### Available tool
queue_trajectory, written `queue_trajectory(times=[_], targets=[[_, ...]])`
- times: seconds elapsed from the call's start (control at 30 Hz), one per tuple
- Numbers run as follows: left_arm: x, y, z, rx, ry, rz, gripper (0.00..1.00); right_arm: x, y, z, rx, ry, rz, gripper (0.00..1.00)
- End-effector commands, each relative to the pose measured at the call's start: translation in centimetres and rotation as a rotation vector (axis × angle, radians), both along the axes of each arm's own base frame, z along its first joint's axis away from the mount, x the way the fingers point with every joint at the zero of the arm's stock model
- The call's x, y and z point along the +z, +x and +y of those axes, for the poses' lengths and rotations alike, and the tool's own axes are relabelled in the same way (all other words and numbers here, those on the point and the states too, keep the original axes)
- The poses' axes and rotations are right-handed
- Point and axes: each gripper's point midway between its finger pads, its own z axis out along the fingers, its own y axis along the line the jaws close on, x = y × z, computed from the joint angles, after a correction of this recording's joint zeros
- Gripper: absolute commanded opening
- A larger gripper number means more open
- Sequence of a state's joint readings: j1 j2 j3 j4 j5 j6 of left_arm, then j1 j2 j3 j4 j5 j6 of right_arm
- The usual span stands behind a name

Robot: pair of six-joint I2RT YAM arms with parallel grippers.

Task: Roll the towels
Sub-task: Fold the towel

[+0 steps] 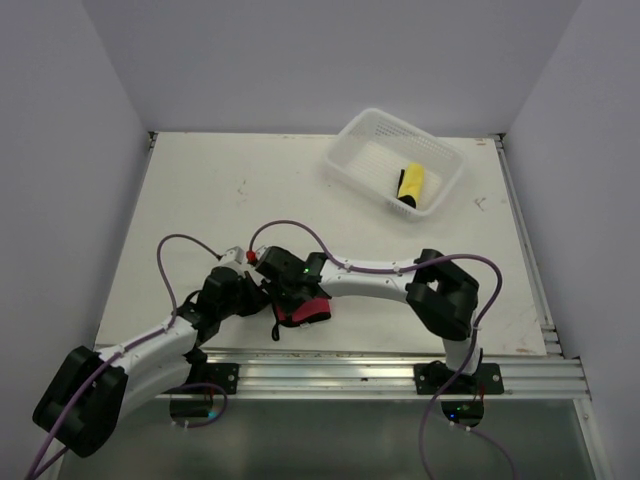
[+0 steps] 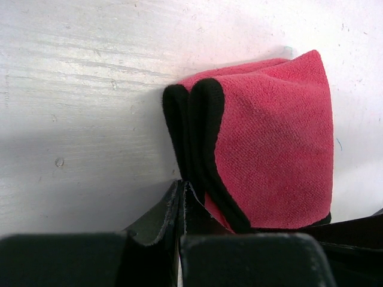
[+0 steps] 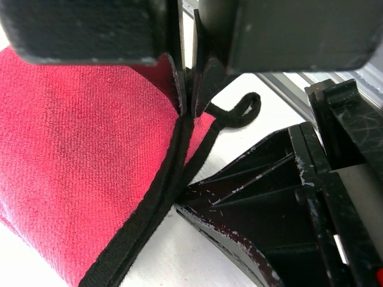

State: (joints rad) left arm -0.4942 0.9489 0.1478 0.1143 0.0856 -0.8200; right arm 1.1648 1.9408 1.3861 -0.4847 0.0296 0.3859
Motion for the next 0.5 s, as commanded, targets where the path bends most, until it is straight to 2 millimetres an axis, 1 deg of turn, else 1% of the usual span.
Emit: queue_trajectory(times=[0.0, 0.03, 0.07, 0.1, 0.13, 0.17, 0.2, 0.27, 0.3, 0.4, 0.43, 0.47], targets=[[0.1, 0.0, 0.0, -0.002, -0.006, -0.019, 0.00, 1.7, 0.0, 1.8, 0.001, 0.064, 0.005, 0.08], [0.0, -0.1, 0.0, -0.002, -0.004, -0.017, 0.00, 1.9, -0.1, 1.8, -0.002, 0.069, 0.007, 0.09], [0.0, -0.1, 0.0, -0.001, -0.003, -0.016, 0.00, 2.2, -0.1, 1.9, -0.007, 0.082, 0.005, 0.15], [0.1, -0.1, 0.1, 0.001, -0.002, -0.018, 0.00, 3.1, -0.1, 1.9, -0.010, 0.103, -0.001, 0.17], [0.1, -0.1, 0.1, 0.002, -0.002, -0.019, 0.00, 3.5, -0.1, 1.9, -0.014, 0.114, -0.003, 0.20], [0.1, -0.1, 0.1, 0.002, 0.000, -0.020, 0.00, 3.7, -0.1, 1.8, -0.019, 0.118, -0.001, 0.24], [0.1, -0.1, 0.1, 0.002, 0.000, -0.020, 0.00, 4.6, -0.1, 1.8, -0.019, 0.137, -0.010, 0.25], [0.2, -0.1, 0.2, 0.006, 0.002, -0.022, 0.00, 5.2, -0.4, 1.6, -0.021, 0.153, 0.009, 0.29], [0.1, -0.2, 0.3, 0.006, 0.004, -0.019, 0.00, 5.9, -0.5, 1.5, -0.022, 0.173, 0.011, 0.30], [0.2, -0.2, 0.4, 0.011, 0.010, -0.019, 0.00, 6.3, -0.5, 0.9, -0.044, 0.196, 0.023, 0.30], [0.5, 0.0, 0.4, 0.013, 0.008, -0.028, 0.00, 7.2, -0.3, 0.6, -0.053, 0.218, 0.015, 0.30], [0.4, -0.1, 0.5, 0.016, 0.014, -0.023, 0.00, 7.2, -0.3, 0.3, -0.062, 0.223, 0.019, 0.31]])
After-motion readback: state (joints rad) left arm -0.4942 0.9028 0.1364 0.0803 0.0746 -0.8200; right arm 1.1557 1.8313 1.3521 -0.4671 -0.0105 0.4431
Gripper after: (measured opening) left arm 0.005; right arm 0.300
